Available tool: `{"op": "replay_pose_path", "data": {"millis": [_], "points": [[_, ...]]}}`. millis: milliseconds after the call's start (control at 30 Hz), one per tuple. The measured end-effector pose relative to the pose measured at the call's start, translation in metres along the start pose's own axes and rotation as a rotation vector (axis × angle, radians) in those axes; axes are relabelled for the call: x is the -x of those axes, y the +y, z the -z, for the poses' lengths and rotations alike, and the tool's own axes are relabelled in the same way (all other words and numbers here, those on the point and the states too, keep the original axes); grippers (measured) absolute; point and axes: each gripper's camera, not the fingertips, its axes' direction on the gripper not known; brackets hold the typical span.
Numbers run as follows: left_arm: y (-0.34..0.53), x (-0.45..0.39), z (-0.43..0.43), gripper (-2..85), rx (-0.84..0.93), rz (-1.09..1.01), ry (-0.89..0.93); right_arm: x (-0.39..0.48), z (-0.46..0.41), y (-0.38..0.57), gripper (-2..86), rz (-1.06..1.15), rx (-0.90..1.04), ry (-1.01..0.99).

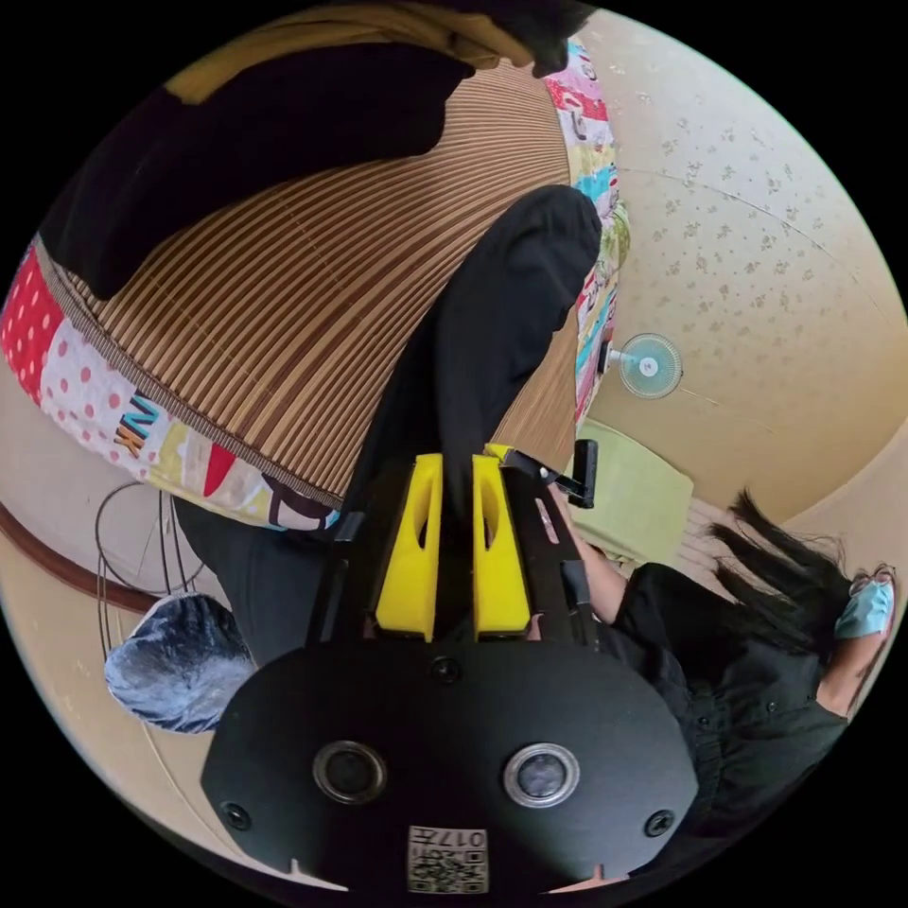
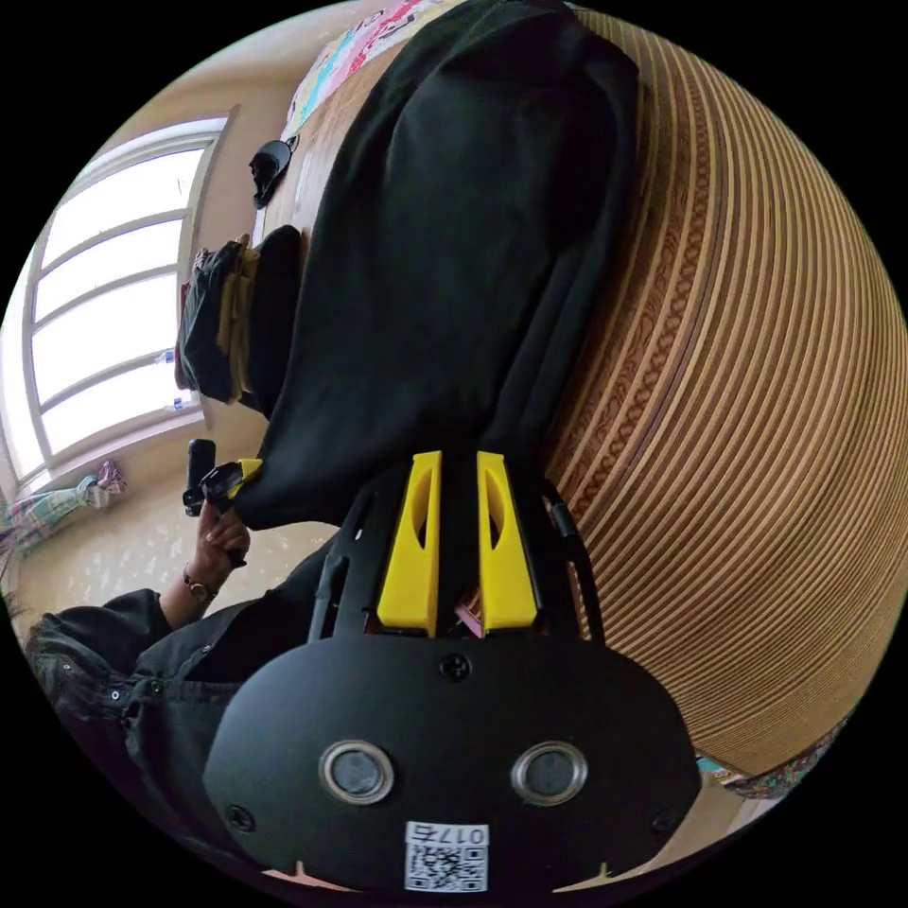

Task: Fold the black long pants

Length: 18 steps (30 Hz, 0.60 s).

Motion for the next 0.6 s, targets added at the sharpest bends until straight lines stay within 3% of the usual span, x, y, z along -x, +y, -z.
{"op": "replay_pose_path", "data": {"millis": [200,267,400,500,600], "points": [[0.004,-0.014,0.008,7.4,0.158,-0.059,-0.049,-0.039,-0.008,0.028,9.5,-0.046,0.125,-0.146],[0.010,-0.019,0.008,4.4,0.214,-0.054,-0.116,-0.055,-0.012,0.038,9.2,-0.055,0.211,-0.285],[0.014,-0.023,0.027,0.7,0.212,-0.021,-0.098,-0.063,0.002,0.057,9.5,-0.052,0.192,-0.405],[0.012,-0.014,0.050,-0.1,0.201,0.096,0.124,-0.077,0.029,0.070,10.5,-0.130,0.093,-0.423],[0.021,-0.006,0.069,-0.4,0.137,0.254,0.547,-0.100,0.056,0.081,13.6,-0.192,0.018,-0.525]]}}
